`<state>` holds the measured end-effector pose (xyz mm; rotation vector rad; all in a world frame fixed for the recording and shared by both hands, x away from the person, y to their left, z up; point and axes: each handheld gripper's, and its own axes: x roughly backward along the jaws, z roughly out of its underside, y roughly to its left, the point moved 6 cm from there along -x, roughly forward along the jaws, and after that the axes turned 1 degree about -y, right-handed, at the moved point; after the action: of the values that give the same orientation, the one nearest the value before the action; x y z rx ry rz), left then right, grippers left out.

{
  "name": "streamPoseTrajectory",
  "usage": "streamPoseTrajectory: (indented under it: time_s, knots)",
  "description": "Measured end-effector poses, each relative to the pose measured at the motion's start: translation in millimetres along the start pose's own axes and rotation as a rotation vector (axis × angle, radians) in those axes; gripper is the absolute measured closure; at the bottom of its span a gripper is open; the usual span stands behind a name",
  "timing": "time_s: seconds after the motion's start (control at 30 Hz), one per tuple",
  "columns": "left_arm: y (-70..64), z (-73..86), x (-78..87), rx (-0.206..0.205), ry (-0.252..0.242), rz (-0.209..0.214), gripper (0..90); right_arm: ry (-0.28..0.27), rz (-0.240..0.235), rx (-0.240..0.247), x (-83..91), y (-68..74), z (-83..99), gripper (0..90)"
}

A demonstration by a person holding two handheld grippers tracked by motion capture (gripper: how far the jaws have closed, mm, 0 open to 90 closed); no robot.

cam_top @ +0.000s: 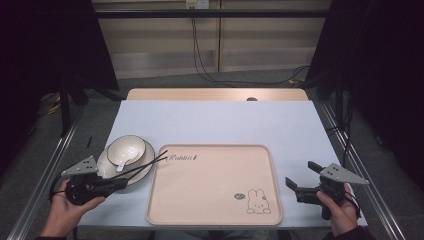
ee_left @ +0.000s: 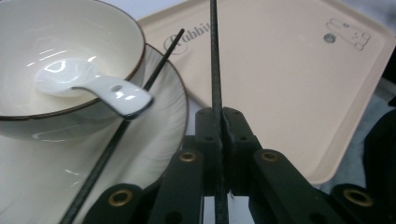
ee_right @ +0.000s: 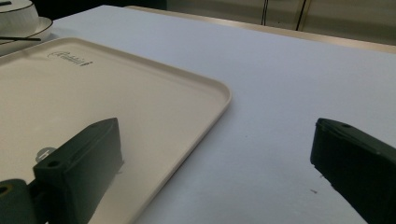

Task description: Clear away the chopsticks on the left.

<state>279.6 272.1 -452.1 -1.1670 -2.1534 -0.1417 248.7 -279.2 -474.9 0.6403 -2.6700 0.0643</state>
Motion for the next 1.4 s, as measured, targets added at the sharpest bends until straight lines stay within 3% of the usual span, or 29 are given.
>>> streamPoseTrajectory:
  time_s: [0.2, 0.3, 0.4, 0.63, 0.67, 0.77, 0.8, 1.03, 1.17, 1.23, 1.27, 1.37, 1.4]
  knots:
    - [-17.9, -4.2, -5.9, 0.054, -0.054, 0.000, 85.8, 0.001, 0.003, 0.002, -0.4, 0.0, 0.1, 2.0]
    - [-22.3, -4.6, -9.5, 0.068, -0.055, -0.011, 85.9, 0.002, 0.003, 0.001, -0.4, 0.1, 0.2, 2.0]
    - [-30.7, -5.5, -16.1, 0.119, -0.056, -0.024, 85.9, 0.001, 0.003, 0.002, -0.4, 0.0, 0.2, 2.0]
    - [-42.7, -11.5, -25.5, 0.158, -0.052, -0.067, 85.8, 0.002, 0.002, 0.006, -0.5, 0.1, 0.1, 2.0]
    - [-48.3, -14.6, -31.1, 0.184, -0.053, -0.066, 85.8, 0.002, 0.002, 0.005, -0.5, 0.2, 0.0, 2.0]
    - [-53.7, -18.4, -38.4, 0.184, -0.053, -0.066, 85.8, 0.003, 0.001, 0.004, -0.6, 0.3, 0.1, 2.0]
    - [-57.2, -22.7, -46.1, 0.203, -0.052, -0.080, 85.8, 0.001, 0.001, 0.007, -0.6, 0.3, 0.0, 2.0]
    - [-57.8, -30.6, -67.0, 0.259, -0.032, -0.137, 85.7, 0.007, -0.002, 0.003, -0.5, 1.0, 0.5, 2.0]
    - [-56.4, -32.9, -75.9, 0.311, -0.026, -0.178, 85.7, 0.007, -0.008, 0.007, -0.6, 1.3, 0.5, 2.0]
    - [-55.2, -33.4, -77.8, 0.321, -0.026, -0.181, 85.7, 0.005, -0.007, 0.012, -0.7, 1.0, 0.3, 2.0]
    - [-51.7, -33.2, -81.7, 0.342, -0.018, -0.213, 85.7, 0.005, -0.007, 0.012, -0.7, 1.1, 0.4, 2.0]
    - [-49.3, -32.1, -87.4, 0.375, -0.017, -0.227, 85.7, 0.008, -0.008, 0.007, -0.7, 1.3, 0.6, 2.0]
    - [-47.8, -29.9, -93.7, 0.383, -0.001, -0.253, 85.7, 0.009, -0.007, 0.007, -0.8, 1.2, 0.6, 2.0]
